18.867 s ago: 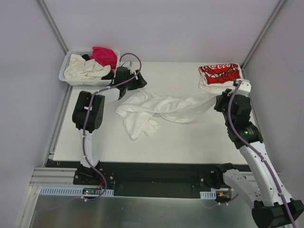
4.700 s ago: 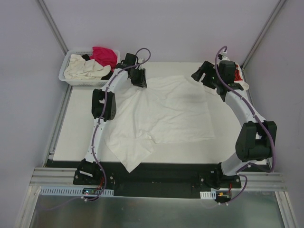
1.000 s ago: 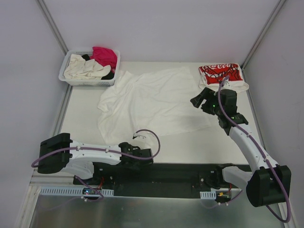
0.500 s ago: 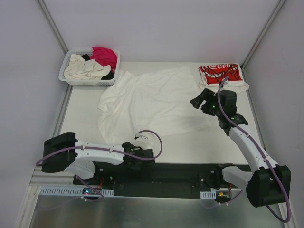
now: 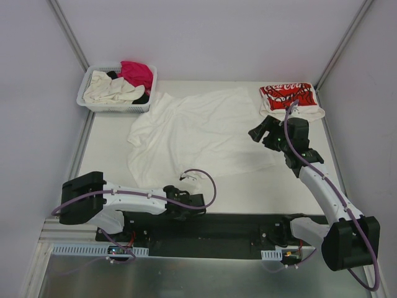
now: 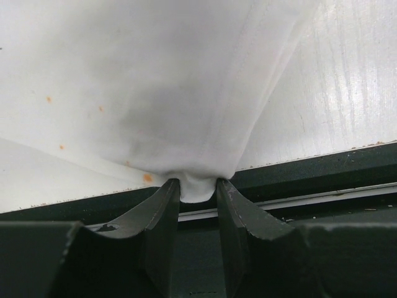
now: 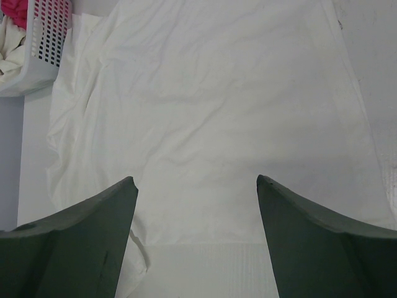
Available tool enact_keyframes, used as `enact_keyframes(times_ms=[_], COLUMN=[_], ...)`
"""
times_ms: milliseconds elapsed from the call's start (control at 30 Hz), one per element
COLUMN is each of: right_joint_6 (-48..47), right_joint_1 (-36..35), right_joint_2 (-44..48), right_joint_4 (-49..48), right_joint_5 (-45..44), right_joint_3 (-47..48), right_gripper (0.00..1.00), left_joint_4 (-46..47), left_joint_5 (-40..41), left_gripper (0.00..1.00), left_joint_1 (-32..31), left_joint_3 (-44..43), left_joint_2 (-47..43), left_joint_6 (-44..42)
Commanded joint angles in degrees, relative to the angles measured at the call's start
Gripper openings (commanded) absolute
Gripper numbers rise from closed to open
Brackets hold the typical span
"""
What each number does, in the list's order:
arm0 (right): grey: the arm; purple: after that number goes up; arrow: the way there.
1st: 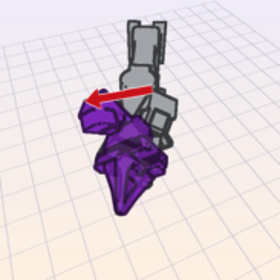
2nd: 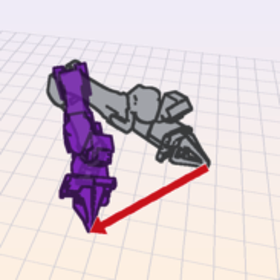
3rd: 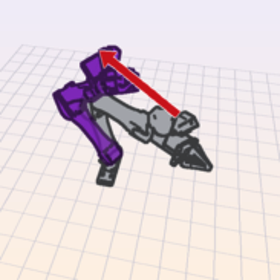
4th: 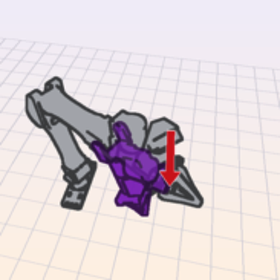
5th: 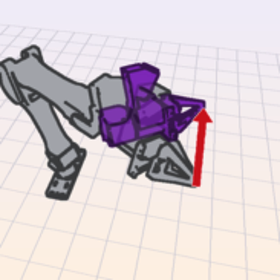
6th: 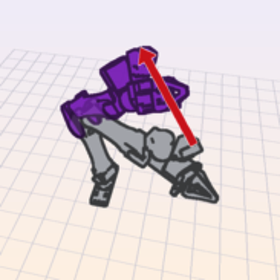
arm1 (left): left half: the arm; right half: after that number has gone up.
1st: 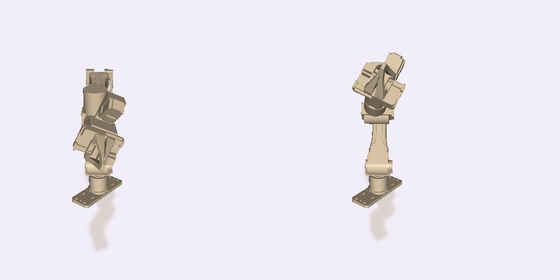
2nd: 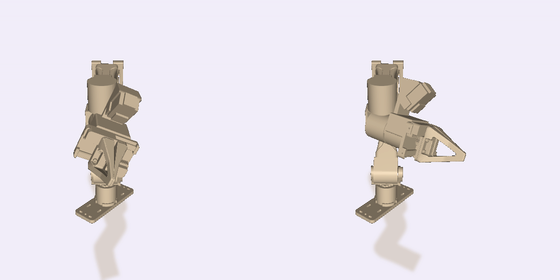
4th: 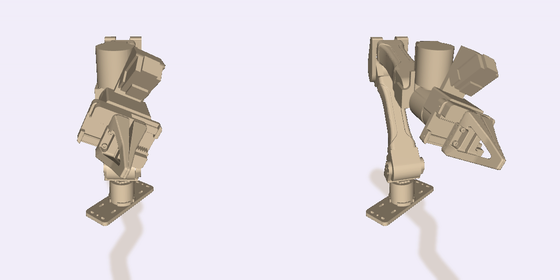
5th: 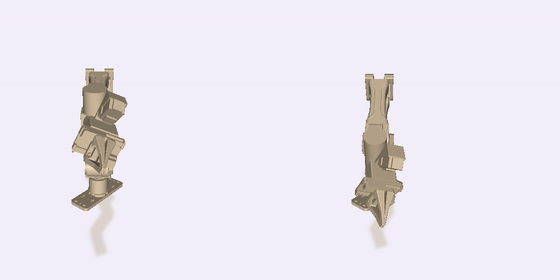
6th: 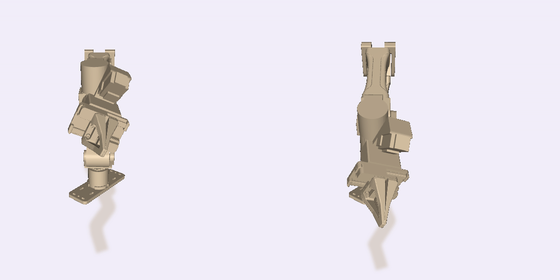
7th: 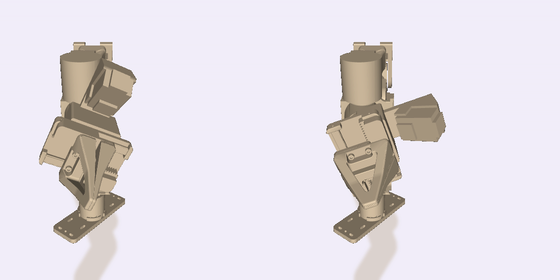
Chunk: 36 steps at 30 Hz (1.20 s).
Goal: Fold and stack the t-shirts
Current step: Grap the side of the flattened tshirt closest away from the robot with both arms
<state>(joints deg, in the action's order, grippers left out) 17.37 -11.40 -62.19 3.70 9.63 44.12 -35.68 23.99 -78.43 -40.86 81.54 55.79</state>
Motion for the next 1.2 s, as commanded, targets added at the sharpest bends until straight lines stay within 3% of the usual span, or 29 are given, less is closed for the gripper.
enact_keyframes(times_ms=[0, 467, 533, 600, 833, 1167], right_joint_6=[-0.3, -0.8, -0.8, -0.8, -0.8, -1.1], right_joint_1=[-0.3, -0.3, -0.3, -0.4, -0.3, -0.3], right_joint_2=[1.9, 3.4, 3.4, 3.3, 3.1, 1.6], right_joint_4=[-1.2, -1.0, -1.0, -1.1, -1.0, -1.2], right_joint_5=[-0.1, -0.8, -0.8, -0.8, -0.8, -0.8], right_joint_3=[-0.3, -0.7, -0.7, -0.7, -0.5, -0.3], right_gripper=[0.81, 0.80, 0.80, 0.80, 0.80, 0.79], left_joint_4=[-0.4, 2.0, 2.4, 2.5, 2.8, 2.5], left_joint_5=[3.8, 5.5, 5.7, 6.1, 5.8, 6.7], left_gripper=[0.30, 0.30, 0.27, 0.16, 0.00, 0.00], left_joint_1=[-0.1, 1.0, 1.3, 1.4, 1.7, 2.1], left_joint_3=[-2.1, -0.4, -0.3, -0.2, -0.5, -3.3], left_joint_2=[1.3, 2.5, 2.5, 2.6, 3.4, 1.4], left_joint_6=[-1.6, -3.4, -3.8, -4.0, -4.5, -7.4])
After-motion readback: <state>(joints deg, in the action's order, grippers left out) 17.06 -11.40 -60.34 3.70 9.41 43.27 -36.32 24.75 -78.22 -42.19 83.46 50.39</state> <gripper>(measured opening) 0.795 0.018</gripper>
